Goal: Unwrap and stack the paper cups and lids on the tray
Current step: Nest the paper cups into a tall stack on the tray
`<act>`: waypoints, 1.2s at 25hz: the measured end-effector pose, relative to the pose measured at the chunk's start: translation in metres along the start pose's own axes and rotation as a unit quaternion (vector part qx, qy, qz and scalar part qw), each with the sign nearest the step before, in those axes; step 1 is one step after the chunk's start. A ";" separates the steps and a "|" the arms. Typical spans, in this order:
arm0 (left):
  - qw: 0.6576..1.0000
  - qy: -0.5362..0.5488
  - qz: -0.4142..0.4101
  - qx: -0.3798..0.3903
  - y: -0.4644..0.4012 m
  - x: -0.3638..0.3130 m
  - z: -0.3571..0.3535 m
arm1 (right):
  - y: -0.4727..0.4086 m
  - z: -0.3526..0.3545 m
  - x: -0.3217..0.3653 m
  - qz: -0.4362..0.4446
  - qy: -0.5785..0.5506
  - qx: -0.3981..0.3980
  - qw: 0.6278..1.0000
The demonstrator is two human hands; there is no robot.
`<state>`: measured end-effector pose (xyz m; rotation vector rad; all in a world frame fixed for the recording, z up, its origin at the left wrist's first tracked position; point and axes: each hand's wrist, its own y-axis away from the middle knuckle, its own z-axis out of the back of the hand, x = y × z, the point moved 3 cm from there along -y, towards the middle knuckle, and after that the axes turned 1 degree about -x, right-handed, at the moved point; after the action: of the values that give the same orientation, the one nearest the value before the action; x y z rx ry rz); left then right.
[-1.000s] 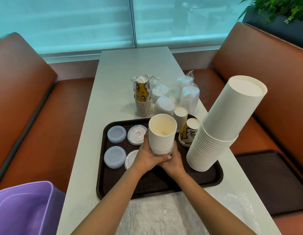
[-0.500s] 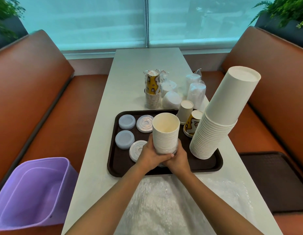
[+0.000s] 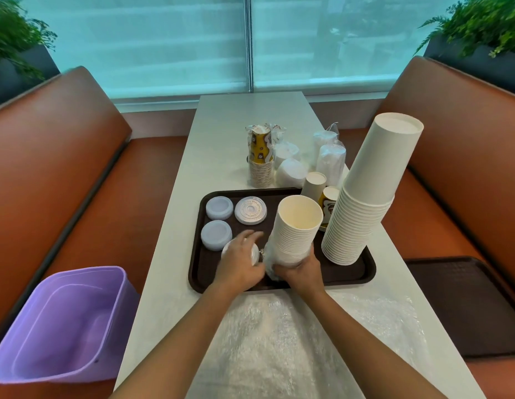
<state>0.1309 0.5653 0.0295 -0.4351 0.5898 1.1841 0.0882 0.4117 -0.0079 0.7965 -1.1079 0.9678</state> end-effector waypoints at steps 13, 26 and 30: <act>0.996 -0.047 0.036 0.063 -0.057 0.029 -0.032 | -0.005 0.015 -0.009 -0.011 -0.010 -0.038 0.999; 0.934 0.345 -0.077 -0.051 -0.018 0.006 0.024 | -0.012 -0.029 0.014 0.012 0.032 0.062 0.997; 0.956 0.276 0.008 -0.095 -0.003 0.015 0.030 | -0.005 -0.072 0.026 0.016 0.067 0.102 0.992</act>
<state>0.1442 0.5937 0.0432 -0.9428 0.9639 1.1387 0.1218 0.4802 -0.0019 0.8679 -0.9184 1.1583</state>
